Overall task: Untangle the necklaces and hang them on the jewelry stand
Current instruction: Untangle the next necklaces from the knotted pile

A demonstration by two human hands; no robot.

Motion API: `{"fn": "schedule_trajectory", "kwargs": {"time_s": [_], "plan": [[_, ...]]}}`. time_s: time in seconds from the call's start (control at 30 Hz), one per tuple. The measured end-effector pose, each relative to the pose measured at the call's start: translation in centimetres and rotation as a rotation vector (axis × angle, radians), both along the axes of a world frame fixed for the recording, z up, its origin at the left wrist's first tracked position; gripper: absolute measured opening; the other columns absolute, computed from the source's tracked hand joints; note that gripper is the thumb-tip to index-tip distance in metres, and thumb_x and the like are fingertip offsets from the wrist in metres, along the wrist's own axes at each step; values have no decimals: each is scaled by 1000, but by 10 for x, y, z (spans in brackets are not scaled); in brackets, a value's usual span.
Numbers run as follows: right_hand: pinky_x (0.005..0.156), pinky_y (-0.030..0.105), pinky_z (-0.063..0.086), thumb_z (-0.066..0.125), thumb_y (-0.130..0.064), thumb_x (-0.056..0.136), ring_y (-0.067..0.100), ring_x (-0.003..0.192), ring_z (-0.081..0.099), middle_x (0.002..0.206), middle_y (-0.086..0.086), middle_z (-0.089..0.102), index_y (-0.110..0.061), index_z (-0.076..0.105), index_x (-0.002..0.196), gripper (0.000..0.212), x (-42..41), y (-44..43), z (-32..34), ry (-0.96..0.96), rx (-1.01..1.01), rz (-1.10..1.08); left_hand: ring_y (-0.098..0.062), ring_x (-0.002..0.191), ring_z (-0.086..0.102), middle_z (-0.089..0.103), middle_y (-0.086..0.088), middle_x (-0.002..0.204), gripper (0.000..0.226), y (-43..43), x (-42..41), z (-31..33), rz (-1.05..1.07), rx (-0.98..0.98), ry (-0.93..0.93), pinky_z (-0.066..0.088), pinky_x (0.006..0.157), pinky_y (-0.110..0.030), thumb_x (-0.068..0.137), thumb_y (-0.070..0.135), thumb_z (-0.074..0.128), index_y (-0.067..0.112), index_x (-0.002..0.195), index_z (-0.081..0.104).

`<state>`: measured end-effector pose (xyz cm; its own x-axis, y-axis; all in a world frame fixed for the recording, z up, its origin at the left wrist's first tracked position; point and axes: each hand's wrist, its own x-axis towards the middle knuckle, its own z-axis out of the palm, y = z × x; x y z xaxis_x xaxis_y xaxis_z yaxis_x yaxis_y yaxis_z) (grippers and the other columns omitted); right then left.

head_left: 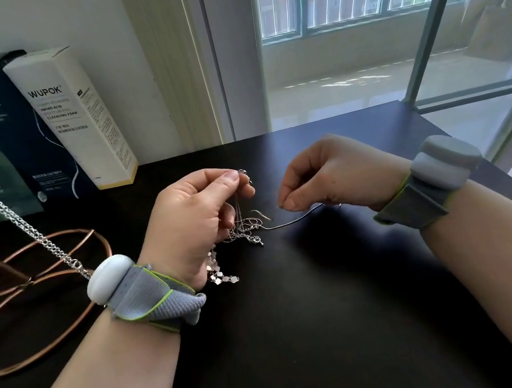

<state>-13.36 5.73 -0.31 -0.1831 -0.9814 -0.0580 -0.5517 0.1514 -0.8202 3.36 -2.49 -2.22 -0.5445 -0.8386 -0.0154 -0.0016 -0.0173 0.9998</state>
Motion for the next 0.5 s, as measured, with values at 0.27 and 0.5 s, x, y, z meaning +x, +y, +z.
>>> {"fn": "schedule_trajectory", "kwargs": {"time_s": [0.27, 0.5], "plan": [[46, 25, 35, 66, -2, 79, 16, 44, 40, 53, 4, 53, -6, 68, 71, 9, -18, -3, -8, -323, -110, -274, -13, 46, 37, 52, -5, 51, 19, 0, 3, 1, 26, -89, -49, 27, 39, -16, 85, 13, 60, 10, 70, 71], [48, 26, 34, 65, -4, 79, 16, 48, 40, 56, 5, 51, -5, 66, 77, 3, -26, -3, -8, -536, -177, -302, -9, 64, 59, 71, -9, 71, 8, 8, 2, -3, -114, -292, -215, 49, 66, -25, 77, 12, 71, 13, 70, 74]]}}
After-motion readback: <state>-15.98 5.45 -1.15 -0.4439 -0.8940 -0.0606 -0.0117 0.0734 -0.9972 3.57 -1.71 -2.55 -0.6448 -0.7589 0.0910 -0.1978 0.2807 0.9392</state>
